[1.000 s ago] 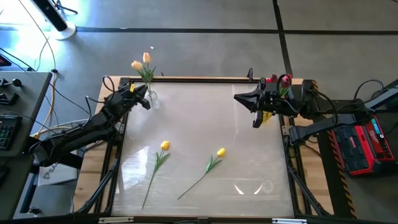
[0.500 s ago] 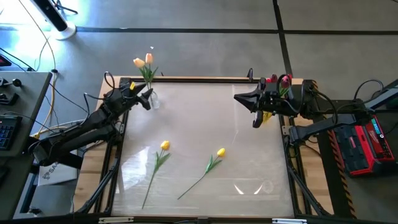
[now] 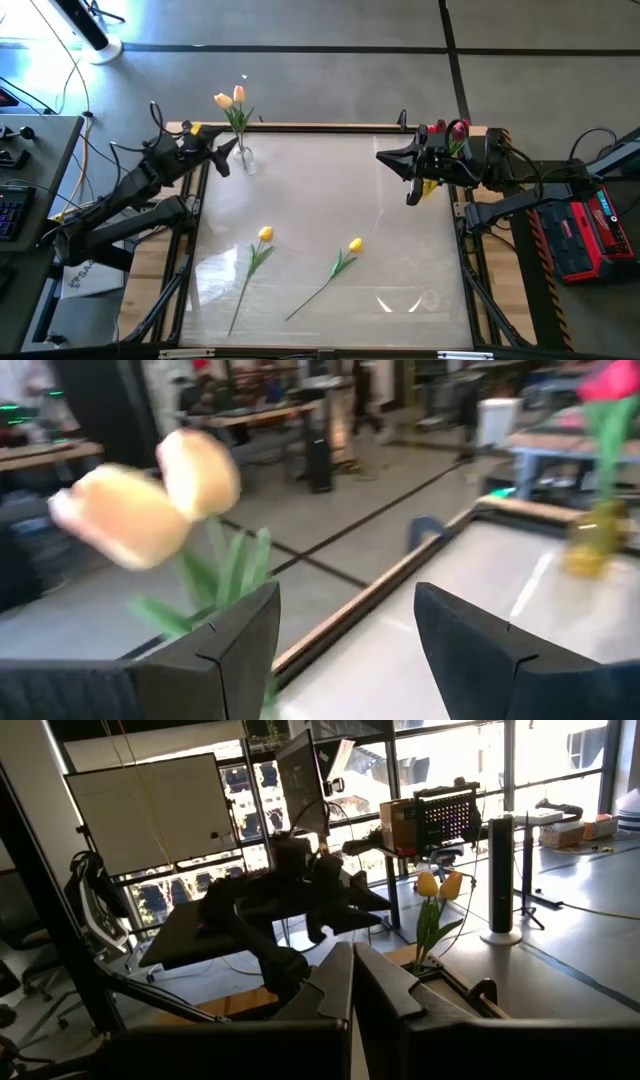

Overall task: Sort flowers into vase by color
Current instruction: Put the right yellow tulip into the transparent vase

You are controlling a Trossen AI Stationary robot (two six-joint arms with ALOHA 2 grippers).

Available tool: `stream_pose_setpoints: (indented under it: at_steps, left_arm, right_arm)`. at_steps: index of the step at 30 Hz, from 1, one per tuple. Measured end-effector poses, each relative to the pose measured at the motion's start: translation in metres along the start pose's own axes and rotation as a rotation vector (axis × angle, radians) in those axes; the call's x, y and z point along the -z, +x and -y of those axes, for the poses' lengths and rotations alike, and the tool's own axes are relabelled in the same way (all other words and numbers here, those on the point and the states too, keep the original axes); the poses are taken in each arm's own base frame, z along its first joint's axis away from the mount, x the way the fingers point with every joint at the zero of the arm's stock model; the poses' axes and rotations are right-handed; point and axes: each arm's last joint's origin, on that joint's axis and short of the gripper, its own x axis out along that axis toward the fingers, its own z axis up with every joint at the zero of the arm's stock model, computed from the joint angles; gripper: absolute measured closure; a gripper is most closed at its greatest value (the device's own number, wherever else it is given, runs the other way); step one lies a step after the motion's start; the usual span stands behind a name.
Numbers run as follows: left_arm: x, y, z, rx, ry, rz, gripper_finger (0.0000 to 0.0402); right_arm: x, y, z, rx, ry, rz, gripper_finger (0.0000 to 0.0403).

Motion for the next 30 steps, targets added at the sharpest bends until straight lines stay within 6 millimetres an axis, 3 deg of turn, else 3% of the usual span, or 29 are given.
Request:
stream_pose_setpoints:
  at_steps: [11,20,30]
  left_arm:
    - [-0.017,-0.012,0.031,0.354,-0.063,0.079,0.0181]
    - [-0.022,-0.017,0.07,0.714,-0.05,0.114,0.0181]
    - [-0.03,-0.011,0.11,0.879,-0.101,0.181,0.0181]
  right_arm:
    - [0.0,0.0,0.0,0.0,0.0,0.0,0.0402]
    - [0.0,0.0,0.0,0.0,0.0,0.0,0.0402]
    - [0.0,0.0,0.0,0.0,0.0,0.0,0.0402]
